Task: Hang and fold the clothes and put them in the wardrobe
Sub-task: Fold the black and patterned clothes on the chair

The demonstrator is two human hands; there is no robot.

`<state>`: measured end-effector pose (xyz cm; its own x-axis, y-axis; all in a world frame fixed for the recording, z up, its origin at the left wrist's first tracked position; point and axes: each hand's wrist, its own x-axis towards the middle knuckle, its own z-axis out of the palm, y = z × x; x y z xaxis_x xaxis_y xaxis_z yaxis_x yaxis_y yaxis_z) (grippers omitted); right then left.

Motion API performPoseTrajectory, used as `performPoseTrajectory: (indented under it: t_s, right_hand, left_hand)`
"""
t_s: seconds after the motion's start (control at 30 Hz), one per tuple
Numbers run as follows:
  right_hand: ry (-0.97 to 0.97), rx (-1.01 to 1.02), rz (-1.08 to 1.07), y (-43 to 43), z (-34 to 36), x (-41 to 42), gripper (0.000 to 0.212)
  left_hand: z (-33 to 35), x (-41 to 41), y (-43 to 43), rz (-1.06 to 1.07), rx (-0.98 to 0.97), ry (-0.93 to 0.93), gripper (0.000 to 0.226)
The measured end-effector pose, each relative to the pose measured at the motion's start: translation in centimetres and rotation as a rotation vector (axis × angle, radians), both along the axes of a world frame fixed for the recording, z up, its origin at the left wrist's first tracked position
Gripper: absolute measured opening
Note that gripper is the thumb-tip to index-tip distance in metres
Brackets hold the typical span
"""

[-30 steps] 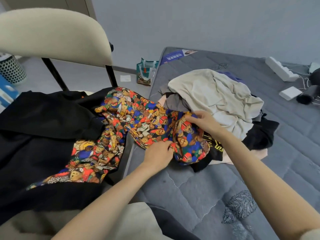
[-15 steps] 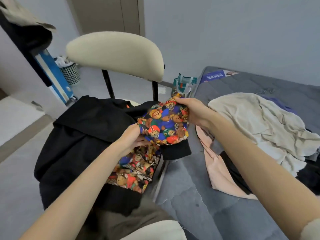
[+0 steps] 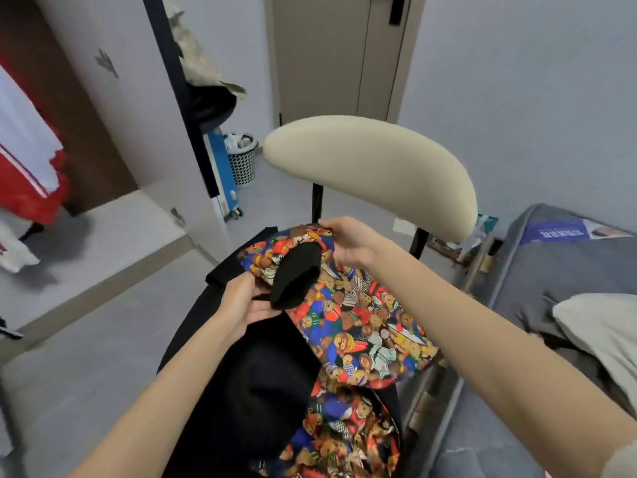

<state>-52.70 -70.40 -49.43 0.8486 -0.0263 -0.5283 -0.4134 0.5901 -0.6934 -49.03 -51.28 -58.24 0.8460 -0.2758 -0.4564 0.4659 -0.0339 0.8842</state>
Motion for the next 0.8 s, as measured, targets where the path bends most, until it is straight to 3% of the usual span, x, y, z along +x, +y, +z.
performPoseTrajectory:
  t_s: [0.07,0.1,0.23,0.33,0.4,0.5,0.6,0.7,0.8]
  right_hand:
    - [-0.048,0.115,-0.039,0.7,-1.5,2.5,0.025]
    - [-0.056,0.071,-0.043,0.9,-2.6,3.3,0.024]
    - [-0.022,-0.588,0.056,0.7,-8.2,3.7,0.041]
    - [-0.04,-0.862,0.146,-0.6,-10.9,2.0,0.051]
    - [-0.026,-0.925,0.188,-1.6,-11.8,1.0,0.05]
    - [0.001,-1.222,0.302,-3.2,-12.8,-0.7,0.043]
    - [0.157,-1.589,0.465,-5.3,-13.6,-2.9,0.049]
    - [0.356,-1.787,0.48,-7.0,-14.0,-5.5,0.056]
    - [0.372,-1.849,0.617,-8.4,-14.5,-8.1,0.076]
  left_hand:
    - [-1.1,2.1,0.5,0.04,0.013,0.028,0.027]
    - [-1.8,3.0,0.7,0.035,0.025,0.039,0.025]
    - [-4.4,4.5,1.4,-0.02,0.172,0.066,0.068]
    - [-5.9,3.5,1.0,-0.103,0.342,-0.087,0.079]
    - [-6.3,2.7,0.1,-0.198,0.469,-0.221,0.084]
    - [-6.4,1.4,-1.5,-0.256,0.674,-0.335,0.086]
    - [-6.5,-0.2,-3.1,-0.299,0.939,-0.659,0.076]
    - [-6.9,-1.5,-5.2,-0.628,0.926,-0.84,0.062]
    - [-7.6,-2.8,-7.3,-0.917,0.877,-0.755,0.063]
